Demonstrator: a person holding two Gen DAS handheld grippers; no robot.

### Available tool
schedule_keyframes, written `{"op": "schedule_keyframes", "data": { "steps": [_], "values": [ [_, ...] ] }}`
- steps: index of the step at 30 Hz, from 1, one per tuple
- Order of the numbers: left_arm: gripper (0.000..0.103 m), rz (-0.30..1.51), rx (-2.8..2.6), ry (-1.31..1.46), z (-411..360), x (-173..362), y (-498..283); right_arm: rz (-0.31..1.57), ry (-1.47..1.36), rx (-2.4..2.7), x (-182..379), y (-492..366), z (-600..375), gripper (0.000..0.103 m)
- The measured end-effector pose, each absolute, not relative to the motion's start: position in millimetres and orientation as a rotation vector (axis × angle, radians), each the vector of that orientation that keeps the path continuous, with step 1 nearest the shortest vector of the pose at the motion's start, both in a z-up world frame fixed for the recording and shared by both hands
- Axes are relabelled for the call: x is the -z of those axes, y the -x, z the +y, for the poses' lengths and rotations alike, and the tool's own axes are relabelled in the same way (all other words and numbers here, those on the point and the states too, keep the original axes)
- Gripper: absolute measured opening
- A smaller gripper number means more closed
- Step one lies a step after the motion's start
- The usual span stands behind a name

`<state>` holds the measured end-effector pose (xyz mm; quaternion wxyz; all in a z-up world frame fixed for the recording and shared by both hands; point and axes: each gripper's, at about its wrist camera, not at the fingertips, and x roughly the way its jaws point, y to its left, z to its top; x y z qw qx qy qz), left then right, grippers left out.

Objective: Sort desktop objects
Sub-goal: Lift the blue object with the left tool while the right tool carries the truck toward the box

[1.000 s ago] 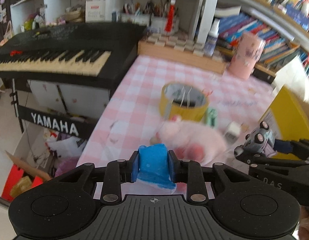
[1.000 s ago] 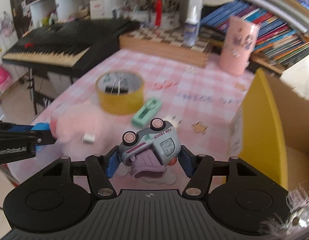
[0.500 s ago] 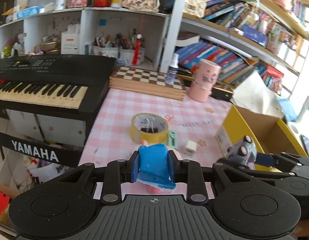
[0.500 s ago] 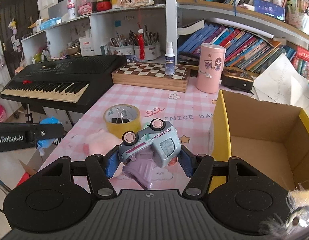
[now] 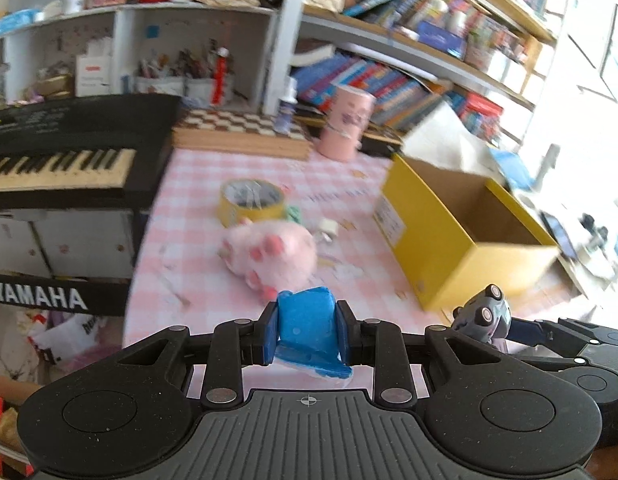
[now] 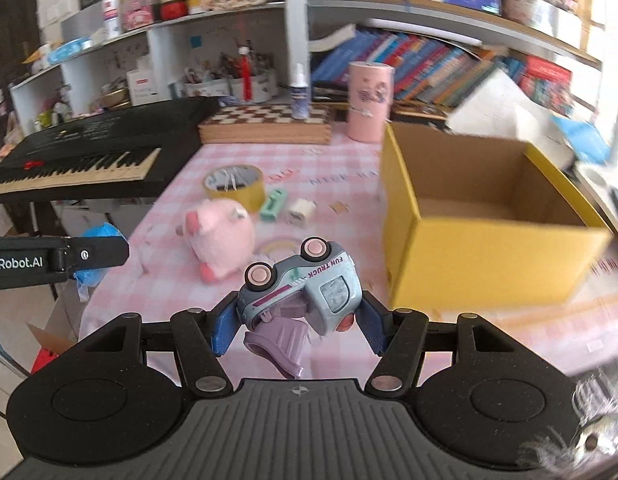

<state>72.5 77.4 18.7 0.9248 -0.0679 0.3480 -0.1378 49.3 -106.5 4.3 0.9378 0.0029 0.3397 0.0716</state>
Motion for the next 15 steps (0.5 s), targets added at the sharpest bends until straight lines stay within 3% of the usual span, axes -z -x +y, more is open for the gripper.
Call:
{"op": "schedule_keyframes", "data": {
  "steps": [15],
  "values": [
    [0.027, 0.768, 0.507, 0.065, 43.1, -7.5, -43.3, 0.738, -0.121, 0.075, 9.4, 21.6, -136.9, 0.059]
  ]
}}
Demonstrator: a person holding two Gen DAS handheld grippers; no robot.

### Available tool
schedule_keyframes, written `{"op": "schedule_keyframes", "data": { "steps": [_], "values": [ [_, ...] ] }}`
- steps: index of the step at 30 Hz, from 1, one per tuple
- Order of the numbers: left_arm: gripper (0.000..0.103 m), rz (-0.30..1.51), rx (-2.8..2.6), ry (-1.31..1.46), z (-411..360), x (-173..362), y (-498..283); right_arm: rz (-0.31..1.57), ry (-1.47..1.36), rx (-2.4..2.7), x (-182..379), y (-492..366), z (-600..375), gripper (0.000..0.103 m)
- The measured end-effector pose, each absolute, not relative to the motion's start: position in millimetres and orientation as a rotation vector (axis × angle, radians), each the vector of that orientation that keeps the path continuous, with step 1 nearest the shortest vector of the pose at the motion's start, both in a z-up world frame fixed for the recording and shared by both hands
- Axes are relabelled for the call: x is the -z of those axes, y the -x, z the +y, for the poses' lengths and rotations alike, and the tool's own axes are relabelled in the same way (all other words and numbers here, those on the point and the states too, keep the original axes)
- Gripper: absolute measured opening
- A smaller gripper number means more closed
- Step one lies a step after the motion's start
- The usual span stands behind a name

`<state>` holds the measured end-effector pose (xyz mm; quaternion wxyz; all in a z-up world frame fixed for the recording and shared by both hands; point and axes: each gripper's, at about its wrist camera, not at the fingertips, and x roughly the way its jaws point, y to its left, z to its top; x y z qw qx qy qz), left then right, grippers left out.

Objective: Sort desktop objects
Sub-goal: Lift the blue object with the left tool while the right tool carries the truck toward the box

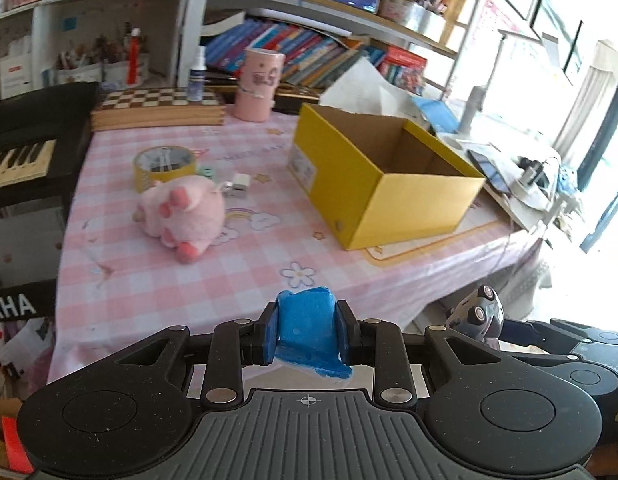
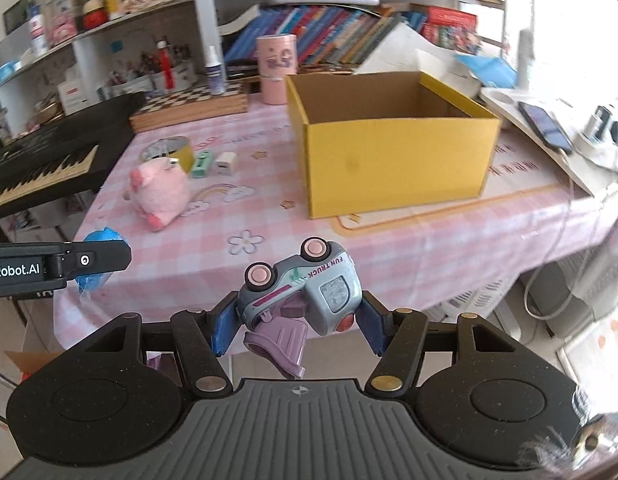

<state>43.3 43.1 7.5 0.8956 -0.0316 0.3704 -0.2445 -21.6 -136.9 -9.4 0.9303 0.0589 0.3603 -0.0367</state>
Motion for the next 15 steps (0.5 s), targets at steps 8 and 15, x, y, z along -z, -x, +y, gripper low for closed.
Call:
{"op": "schedule_keyframes", "data": {
  "steps": [8, 15],
  "values": [
    [0.027, 0.749, 0.551, 0.05, 28.4, -9.8, -44.4, 0.731, -0.141, 0.115, 8.4, 29.7, -151.8, 0.059],
    [0.027, 0.751, 0.573, 0.042, 12.7, -10.0, -49.2, 0.731, -0.134, 0.128, 6.9, 25.2, -162.9, 0.059]
  ]
}}
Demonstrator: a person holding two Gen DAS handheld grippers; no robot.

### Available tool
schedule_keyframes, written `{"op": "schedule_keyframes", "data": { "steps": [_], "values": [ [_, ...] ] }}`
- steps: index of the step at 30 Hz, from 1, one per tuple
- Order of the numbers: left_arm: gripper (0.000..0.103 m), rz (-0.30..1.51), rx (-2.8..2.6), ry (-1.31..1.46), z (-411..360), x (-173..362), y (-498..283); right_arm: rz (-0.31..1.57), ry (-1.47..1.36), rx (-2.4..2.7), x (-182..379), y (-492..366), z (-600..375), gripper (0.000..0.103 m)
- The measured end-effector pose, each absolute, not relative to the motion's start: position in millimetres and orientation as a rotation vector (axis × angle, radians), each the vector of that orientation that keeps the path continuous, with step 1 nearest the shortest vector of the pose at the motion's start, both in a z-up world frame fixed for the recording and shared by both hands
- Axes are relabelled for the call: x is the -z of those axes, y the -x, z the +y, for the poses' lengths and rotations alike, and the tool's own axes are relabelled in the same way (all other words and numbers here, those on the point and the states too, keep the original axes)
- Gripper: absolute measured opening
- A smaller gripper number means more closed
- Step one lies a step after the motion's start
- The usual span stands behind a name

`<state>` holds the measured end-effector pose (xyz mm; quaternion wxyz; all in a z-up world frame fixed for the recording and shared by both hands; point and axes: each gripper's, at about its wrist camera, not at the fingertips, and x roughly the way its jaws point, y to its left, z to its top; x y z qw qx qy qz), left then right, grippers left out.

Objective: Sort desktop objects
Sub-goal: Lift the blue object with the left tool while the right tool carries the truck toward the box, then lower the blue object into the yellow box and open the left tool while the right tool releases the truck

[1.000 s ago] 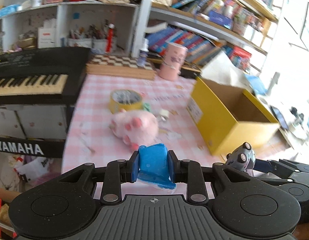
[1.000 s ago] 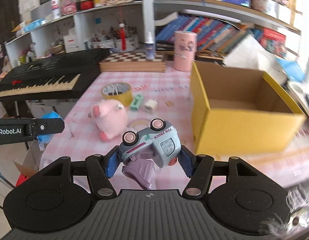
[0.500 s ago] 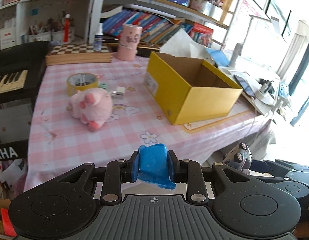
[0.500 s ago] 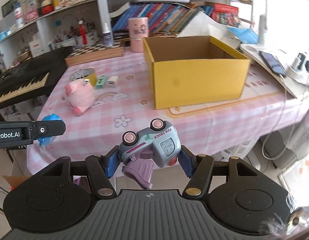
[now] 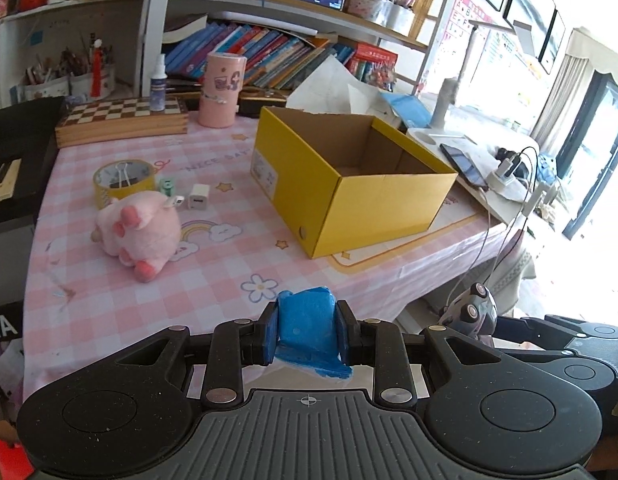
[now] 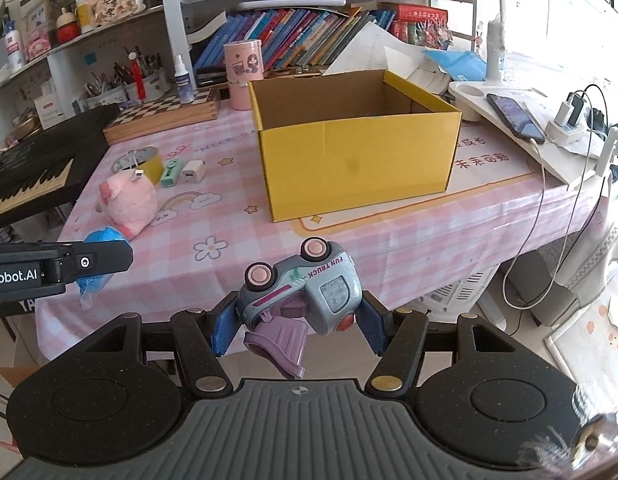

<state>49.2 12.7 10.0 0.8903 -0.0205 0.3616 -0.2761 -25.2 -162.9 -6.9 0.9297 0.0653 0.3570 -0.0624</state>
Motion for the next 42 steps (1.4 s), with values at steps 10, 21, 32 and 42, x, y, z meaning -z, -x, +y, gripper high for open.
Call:
{"op": "schedule_keyframes", "data": {
  "steps": [10, 21, 32, 42],
  "values": [
    [0.027, 0.769, 0.621, 0.018, -17.8, -6.7, -59.5, 0.744, -0.145, 0.158, 7.9, 19.4, -185.8, 0.059],
    [0.027, 0.787, 0.67, -0.018, -44.8, -3.0, -65.4, 0.759, -0.18, 0.199, 13.5, 17.7, -209.8, 0.059],
    [0.027, 0.8, 0.675, -0.017, -58.3, 1.4, -75.6, 0.778, -0.178, 0.196, 17.3, 7.5, -219.5, 0.059],
    [0.027, 0.777, 0.686, -0.039, -73.2, -0.6, -77.7, 0.787, -0.172, 0.184, 20.1, -2.6, -230.6, 0.059]
  ]
}}
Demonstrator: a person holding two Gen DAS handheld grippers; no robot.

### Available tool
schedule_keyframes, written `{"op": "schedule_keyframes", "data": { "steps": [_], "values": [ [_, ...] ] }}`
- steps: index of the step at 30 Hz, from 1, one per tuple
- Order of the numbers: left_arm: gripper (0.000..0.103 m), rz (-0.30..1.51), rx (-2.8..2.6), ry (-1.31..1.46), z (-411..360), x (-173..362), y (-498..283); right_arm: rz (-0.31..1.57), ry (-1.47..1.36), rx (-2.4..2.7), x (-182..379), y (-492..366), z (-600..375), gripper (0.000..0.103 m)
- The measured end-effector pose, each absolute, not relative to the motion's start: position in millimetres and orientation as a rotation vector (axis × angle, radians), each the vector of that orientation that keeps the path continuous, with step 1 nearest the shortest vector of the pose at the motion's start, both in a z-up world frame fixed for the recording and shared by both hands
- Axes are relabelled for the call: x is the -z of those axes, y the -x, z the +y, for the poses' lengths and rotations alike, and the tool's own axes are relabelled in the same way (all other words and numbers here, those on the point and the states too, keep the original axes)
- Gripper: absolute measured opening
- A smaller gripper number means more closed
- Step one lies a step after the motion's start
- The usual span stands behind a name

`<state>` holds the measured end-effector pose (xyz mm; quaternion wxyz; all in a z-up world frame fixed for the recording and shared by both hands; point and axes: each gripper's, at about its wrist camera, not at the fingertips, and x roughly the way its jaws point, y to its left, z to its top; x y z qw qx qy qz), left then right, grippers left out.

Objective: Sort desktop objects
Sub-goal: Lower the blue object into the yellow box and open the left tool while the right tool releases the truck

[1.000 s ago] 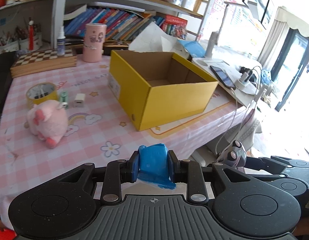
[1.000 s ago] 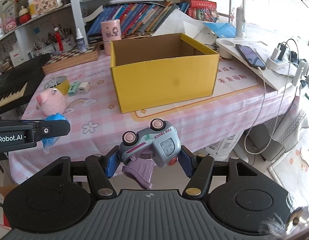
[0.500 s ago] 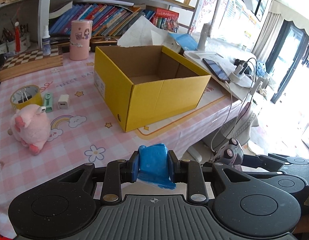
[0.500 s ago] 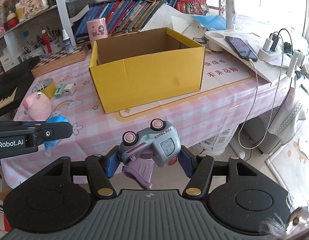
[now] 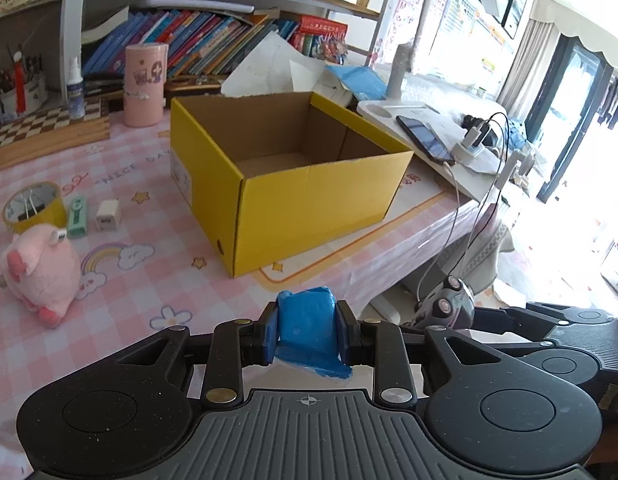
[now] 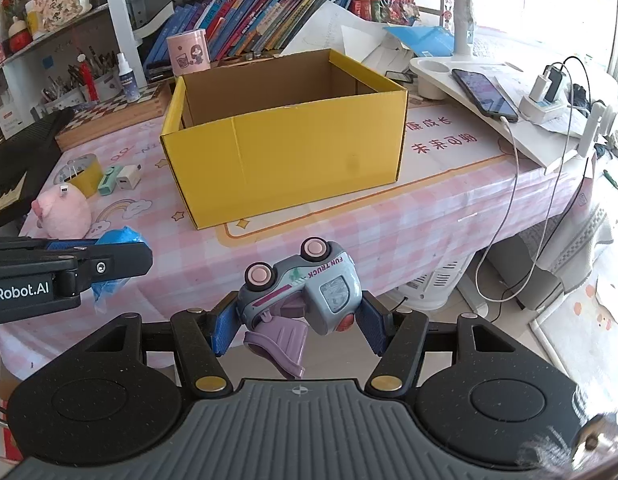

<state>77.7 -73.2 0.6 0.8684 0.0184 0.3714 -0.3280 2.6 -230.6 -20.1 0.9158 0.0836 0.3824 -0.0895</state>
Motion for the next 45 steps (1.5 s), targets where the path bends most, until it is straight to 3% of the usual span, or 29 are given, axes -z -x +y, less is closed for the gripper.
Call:
{"op": "schedule_keyframes", "data": {
  "steps": [19, 28, 37, 45],
  "values": [
    [0.027, 0.566, 0.607, -0.009, -135.8, -59.8, -145.9, 0.592, 0.027, 0.027, -43.2, -94.9, -302.4, 0.059],
    [0.027, 0.658, 0.475, -0.004, -179.3, -45.9, -231.0, 0.626, 0.264, -0.22, -40.2, -194.3, -324.6, 0.059],
    [0.027, 0.833, 0.333, -0.081, -210.9, -2.5, -299.3, 0.787, 0.628, -0.455, 11.7, -283.8, -298.0, 0.059],
    [0.028, 0.955, 0.315, -0.11, -216.5, 15.4, -326.3, 0.955, 0.717, -0.581, 47.9, -328.5, -300.9, 0.059]
  ]
}}
